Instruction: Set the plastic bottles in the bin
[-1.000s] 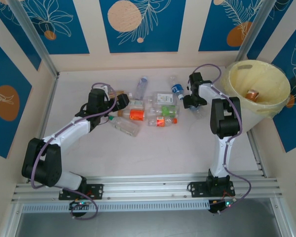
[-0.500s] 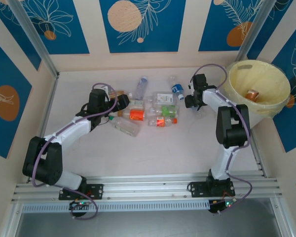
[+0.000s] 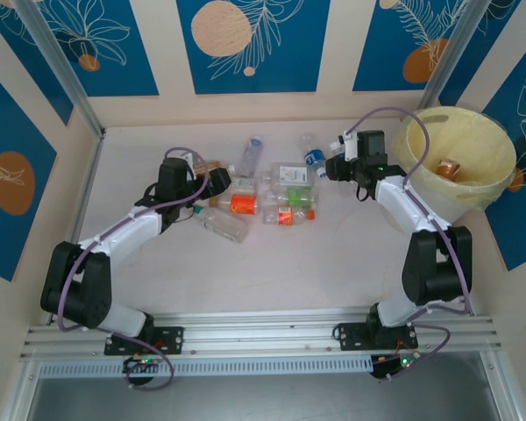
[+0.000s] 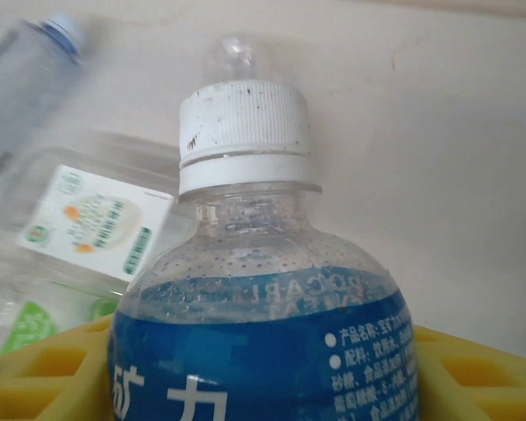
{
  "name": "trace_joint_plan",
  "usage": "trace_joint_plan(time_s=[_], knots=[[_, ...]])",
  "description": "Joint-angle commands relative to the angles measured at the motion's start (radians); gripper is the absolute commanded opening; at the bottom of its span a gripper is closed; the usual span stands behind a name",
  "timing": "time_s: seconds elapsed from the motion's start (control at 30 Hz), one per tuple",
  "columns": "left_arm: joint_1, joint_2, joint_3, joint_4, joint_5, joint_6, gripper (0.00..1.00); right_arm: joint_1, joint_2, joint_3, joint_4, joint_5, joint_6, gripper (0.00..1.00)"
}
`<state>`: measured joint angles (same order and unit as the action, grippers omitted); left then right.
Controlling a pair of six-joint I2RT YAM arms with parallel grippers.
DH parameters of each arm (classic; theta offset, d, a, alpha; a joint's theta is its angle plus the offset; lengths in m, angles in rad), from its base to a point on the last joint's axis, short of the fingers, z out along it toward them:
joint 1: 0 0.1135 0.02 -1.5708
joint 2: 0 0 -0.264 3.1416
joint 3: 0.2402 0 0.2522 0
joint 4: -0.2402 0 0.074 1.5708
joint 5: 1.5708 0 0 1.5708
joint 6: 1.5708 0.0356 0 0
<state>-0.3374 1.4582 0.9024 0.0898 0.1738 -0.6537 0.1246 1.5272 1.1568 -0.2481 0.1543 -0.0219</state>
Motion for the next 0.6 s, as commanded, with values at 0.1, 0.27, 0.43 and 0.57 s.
trace_joint_plan(time_s=[0.1,0.27,0.43,0.57], knots=[[0.005,0.034,0.055,0.079,0.235,0.023,1.00,0.008,-0.131,-0.006,0.093,-0.193,0.118,0.42],[-0.019,0.043,0.055,0.125,0.272,0.023,1.00,0.010,-0.212,-0.006,0.182,-0.298,0.238,0.41],[-0.031,0.044,0.055,0.128,0.252,0.019,1.00,-0.003,-0.278,0.039,0.173,-0.275,0.275,0.40],[-0.032,0.044,0.041,0.149,0.225,-0.004,1.00,-0.046,-0.345,0.065,0.142,-0.198,0.286,0.40]])
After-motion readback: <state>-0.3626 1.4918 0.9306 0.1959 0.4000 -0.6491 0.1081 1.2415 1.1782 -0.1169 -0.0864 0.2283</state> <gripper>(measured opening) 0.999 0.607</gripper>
